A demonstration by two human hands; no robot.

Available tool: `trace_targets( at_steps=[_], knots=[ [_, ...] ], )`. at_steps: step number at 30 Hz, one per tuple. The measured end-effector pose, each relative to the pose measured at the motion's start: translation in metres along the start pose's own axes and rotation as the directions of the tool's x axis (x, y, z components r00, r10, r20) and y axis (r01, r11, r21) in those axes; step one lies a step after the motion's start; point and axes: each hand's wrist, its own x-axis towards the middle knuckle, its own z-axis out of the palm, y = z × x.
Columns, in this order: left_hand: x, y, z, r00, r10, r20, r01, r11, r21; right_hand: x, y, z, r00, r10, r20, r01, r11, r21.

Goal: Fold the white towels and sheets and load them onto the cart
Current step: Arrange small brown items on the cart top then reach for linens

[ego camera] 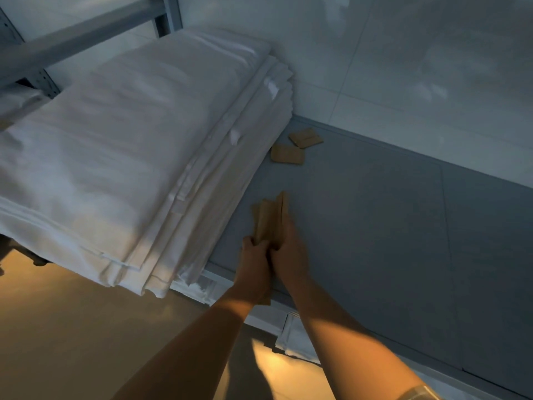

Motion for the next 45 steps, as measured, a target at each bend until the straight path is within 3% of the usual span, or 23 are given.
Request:
trace_targets(
  at_steps=[3, 7, 10, 13, 15, 24, 31, 37, 42, 45],
  knots=[
    [0.002, 0.004, -0.001, 0.999, -0.031, -0.023, 0.031, 0.999, 0.010, 0.003, -0.005, 0.006, 0.995, 0.093, 0.031, -0.094, 0.996, 0.013],
    [0.006, -0.004, 0.005, 0.993, 0.110, -0.037, -0.103, 0.984, 0.147, 0.005, -0.001, 0.010, 0.992, 0.126, 0.016, -0.124, 0.989, -0.078],
    [0.008, 0.000, 0.004, 0.996, 0.069, -0.052, -0.074, 0.992, -0.097, 0.007, 0.003, 0.011, 0.990, 0.138, -0.013, -0.139, 0.989, -0.047],
    [0.007, 0.003, 0.000, 0.994, 0.025, -0.109, -0.046, 0.980, -0.191, 0.009, 0.001, 0.008, 0.989, 0.150, 0.006, -0.150, 0.988, -0.027],
    [0.008, 0.002, -0.003, 0.998, 0.006, -0.066, -0.024, 0.961, -0.276, 0.008, 0.000, 0.006, 0.989, 0.146, 0.023, -0.146, 0.989, 0.023],
    [0.002, 0.015, -0.019, 0.996, 0.063, -0.069, -0.085, 0.914, -0.397, 0.004, -0.003, -0.014, 0.969, 0.212, 0.129, -0.242, 0.918, 0.313],
    [-0.018, 0.041, -0.058, 0.995, 0.090, -0.047, -0.101, 0.906, -0.410, -0.026, -0.030, -0.055, 0.989, 0.149, -0.004, -0.141, 0.944, 0.300],
    [-0.045, 0.084, -0.078, 0.971, 0.226, -0.072, -0.237, 0.897, -0.373, -0.081, -0.043, -0.104, 0.980, 0.179, -0.090, -0.118, 0.879, 0.463],
    [-0.069, 0.137, -0.059, 0.918, 0.394, 0.035, -0.357, 0.863, -0.359, -0.123, -0.026, -0.150, 0.910, 0.330, -0.250, -0.142, 0.816, 0.561],
    [-0.094, 0.173, -0.031, 0.836, 0.530, 0.143, -0.461, 0.819, -0.341, -0.156, 0.002, -0.186, 0.833, 0.423, -0.355, -0.129, 0.774, 0.619]
  ],
)
